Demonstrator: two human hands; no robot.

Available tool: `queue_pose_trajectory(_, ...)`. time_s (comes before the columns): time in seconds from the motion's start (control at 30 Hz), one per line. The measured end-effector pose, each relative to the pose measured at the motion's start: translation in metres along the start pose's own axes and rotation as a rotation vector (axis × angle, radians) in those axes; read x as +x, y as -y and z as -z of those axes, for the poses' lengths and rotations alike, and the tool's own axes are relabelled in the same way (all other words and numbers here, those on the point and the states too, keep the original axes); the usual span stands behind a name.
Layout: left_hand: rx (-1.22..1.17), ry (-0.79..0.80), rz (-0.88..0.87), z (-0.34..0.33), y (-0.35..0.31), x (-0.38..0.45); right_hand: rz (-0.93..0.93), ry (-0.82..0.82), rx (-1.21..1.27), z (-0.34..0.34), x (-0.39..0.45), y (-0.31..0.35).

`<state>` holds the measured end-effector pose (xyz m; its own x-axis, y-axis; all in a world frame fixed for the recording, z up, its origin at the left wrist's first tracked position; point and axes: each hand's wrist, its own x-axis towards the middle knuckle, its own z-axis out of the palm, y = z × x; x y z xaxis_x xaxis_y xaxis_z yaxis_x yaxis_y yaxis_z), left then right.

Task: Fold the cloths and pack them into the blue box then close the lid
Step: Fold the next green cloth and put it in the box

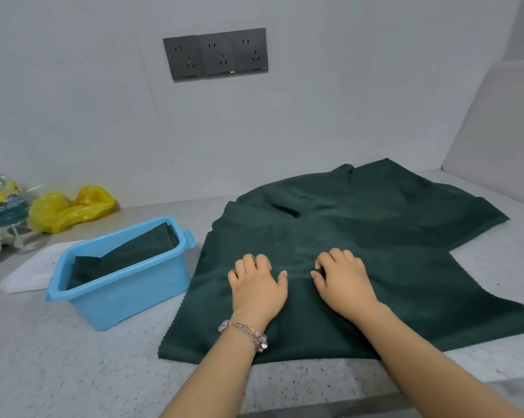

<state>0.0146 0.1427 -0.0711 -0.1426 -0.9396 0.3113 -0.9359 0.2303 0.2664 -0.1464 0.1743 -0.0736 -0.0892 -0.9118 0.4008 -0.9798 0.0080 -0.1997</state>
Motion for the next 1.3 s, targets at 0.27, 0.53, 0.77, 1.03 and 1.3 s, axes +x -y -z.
queue_pose_trajectory(0.27, 0.000, 0.027, 0.032, 0.000, -0.003, 0.002, -0.102, 0.015, -0.064, 0.022, -0.008, -0.059)
queue_pose_trajectory(0.53, 0.012, 0.048, 0.036, 0.000, -0.009, 0.002, -0.276, -0.009, -0.161, 0.049, -0.016, -0.118)
queue_pose_trajectory(0.77, 0.012, 0.039, 0.030, 0.000, -0.010, -0.001, 0.018, -0.027, -0.115, 0.053, -0.012, -0.041)
queue_pose_trajectory(1.03, 0.029, 0.078, 0.027, 0.003, -0.012, 0.000, 0.053, 0.335, 0.054, 0.019, -0.024, 0.007)
queue_pose_trajectory(1.3, -0.022, 0.141, -0.100, 0.018, -0.016, 0.056, 0.047, 0.278, 0.066, 0.015, -0.025, 0.009)
